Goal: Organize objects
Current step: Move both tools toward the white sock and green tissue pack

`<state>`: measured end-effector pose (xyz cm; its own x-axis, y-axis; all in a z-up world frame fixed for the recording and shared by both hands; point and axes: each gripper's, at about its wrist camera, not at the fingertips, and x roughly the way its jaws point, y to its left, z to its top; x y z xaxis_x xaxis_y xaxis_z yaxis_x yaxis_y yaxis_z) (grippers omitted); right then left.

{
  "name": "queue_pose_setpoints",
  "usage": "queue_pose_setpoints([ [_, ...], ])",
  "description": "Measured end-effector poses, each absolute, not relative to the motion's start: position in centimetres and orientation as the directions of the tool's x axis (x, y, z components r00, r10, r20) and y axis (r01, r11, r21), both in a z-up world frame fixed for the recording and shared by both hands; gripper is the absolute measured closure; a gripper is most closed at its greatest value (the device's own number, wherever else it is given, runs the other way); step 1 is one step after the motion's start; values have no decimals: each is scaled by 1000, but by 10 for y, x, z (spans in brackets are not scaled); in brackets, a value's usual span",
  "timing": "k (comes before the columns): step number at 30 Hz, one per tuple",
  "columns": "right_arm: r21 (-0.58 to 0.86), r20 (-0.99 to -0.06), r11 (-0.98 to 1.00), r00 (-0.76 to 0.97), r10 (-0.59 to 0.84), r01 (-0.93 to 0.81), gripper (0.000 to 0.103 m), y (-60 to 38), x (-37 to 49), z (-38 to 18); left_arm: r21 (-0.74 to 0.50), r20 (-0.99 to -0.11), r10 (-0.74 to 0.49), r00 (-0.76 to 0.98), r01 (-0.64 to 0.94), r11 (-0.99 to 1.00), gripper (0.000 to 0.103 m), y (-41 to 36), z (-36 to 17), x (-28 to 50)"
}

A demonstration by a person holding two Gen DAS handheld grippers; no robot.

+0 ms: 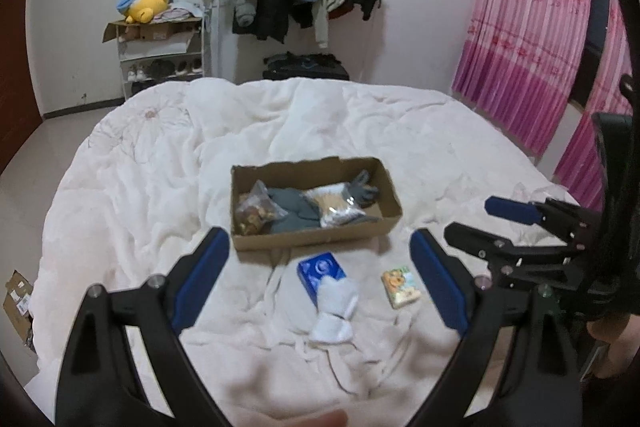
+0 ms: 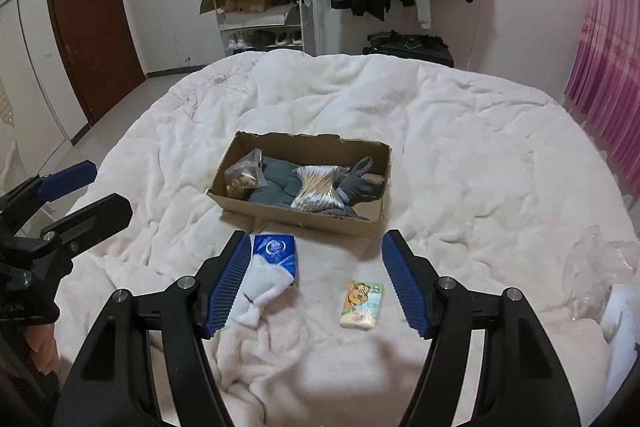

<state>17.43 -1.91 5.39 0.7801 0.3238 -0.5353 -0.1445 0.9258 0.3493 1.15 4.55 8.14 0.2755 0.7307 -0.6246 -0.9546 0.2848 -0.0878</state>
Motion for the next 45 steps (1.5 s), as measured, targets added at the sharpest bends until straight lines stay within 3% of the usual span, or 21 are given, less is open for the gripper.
queue_pose_setpoints([
  [22, 326, -570, 936, 763, 306, -132, 32, -29, 108, 36, -66, -674, 712, 198, -976, 209, 10, -5, 58, -18],
  [32, 331, -636, 938, 710, 301, -101, 32, -33, 140, -5, -84, -785, 578, 224, -962, 260, 10, 25, -5, 5],
  [45, 345, -723, 935, 612, 320, -80, 32, -27, 206, -57, -96, -858, 463, 222, -955, 281, 10, 82, -63, 30],
])
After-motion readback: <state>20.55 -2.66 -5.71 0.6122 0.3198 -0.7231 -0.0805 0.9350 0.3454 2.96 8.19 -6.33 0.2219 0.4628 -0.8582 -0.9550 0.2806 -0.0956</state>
